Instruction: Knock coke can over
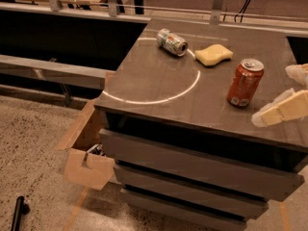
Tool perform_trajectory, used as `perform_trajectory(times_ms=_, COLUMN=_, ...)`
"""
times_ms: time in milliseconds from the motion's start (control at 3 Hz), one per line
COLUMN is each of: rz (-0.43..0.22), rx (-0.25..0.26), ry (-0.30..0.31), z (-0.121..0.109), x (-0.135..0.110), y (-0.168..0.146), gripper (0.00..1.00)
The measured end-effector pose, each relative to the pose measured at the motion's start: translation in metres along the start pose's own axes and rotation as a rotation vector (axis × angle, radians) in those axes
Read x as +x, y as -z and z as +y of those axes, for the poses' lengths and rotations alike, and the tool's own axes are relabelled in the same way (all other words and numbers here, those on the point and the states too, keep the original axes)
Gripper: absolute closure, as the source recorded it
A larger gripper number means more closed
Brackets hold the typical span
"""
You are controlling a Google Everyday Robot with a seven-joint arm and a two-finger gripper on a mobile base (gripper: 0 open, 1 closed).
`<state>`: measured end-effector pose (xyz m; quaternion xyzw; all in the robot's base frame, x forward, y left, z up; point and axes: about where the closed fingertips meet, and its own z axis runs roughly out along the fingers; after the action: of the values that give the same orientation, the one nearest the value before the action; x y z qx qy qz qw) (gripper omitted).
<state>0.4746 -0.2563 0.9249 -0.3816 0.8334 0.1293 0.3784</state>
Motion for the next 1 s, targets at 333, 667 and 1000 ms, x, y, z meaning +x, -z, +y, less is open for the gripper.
perform_trajectory(times_ms=333, rz=-0.044, rx=0.034, ry=-0.067, z=-0.006, x=0.013, y=-0.008, gripper=0.0)
perform_trajectory(times_ms=667, rz=-0.138, rx=0.063, ry=-0.15, z=-0.011, x=0.027, y=-0.024, gripper=0.0)
perform_trajectory(times_ms=1000, rz=-0.27, rx=0.103, ry=-0.21, z=-0.021, x=0.025, y=-0.036, gripper=0.0)
